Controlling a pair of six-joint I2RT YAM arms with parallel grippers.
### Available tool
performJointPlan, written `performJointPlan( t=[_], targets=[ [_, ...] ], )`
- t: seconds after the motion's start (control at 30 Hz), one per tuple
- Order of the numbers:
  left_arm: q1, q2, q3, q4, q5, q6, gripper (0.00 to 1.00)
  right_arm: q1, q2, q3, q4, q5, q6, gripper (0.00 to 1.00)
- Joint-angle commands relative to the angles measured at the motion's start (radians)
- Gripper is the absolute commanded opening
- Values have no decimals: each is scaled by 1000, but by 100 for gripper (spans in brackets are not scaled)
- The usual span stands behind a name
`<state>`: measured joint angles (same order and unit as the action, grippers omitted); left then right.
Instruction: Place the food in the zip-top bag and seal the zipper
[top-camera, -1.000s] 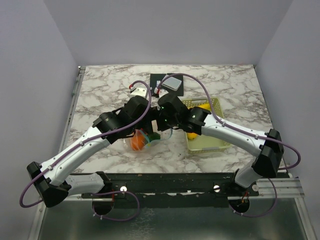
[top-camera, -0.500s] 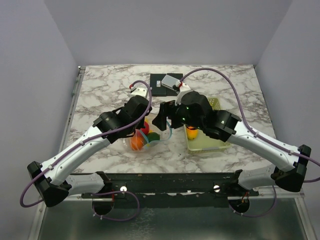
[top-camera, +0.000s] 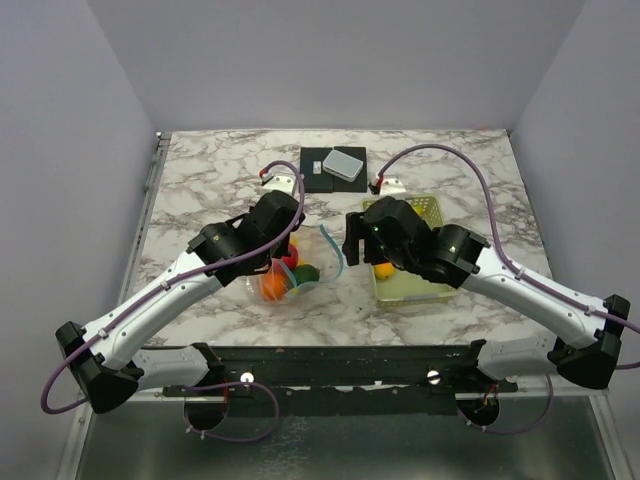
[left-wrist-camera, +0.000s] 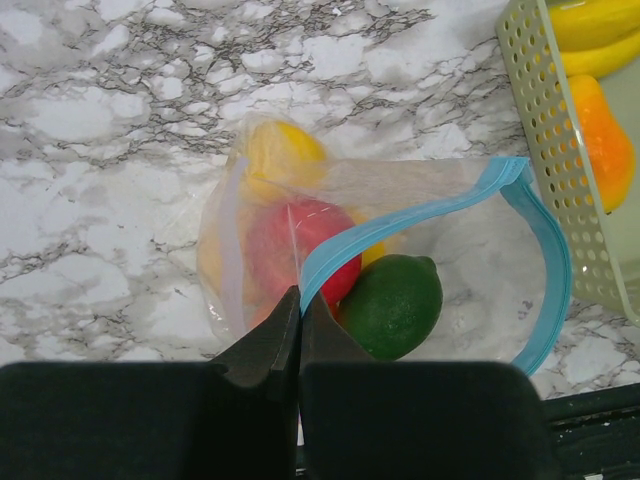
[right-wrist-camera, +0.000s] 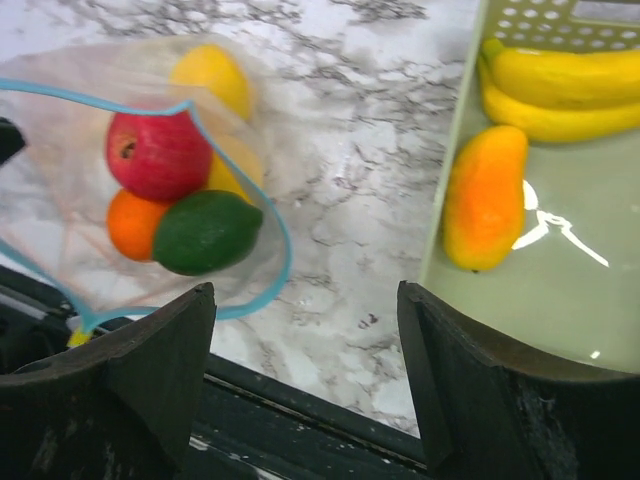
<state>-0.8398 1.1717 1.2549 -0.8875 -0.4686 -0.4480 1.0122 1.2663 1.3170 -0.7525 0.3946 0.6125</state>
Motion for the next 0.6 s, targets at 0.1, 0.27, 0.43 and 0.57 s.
performJointPlan(
  t=[0.1, 0.27, 0.43, 0.57],
  targets=[
    [-1, -3, 22, 11, 14, 1, 0, -62, -13, -80, -129, 106, 35, 77],
    [-2, -1, 22, 12, 18, 2, 0, -132, -7, -131, -109, 75, 15, 77],
    [-1, 1, 30, 9, 21, 3, 0, -240, -6, -203, -47, -14, -21, 77],
    [-1, 1, 38, 6, 21, 5, 0, -309, 19, -238, 0, -87, -40, 78]
  ],
)
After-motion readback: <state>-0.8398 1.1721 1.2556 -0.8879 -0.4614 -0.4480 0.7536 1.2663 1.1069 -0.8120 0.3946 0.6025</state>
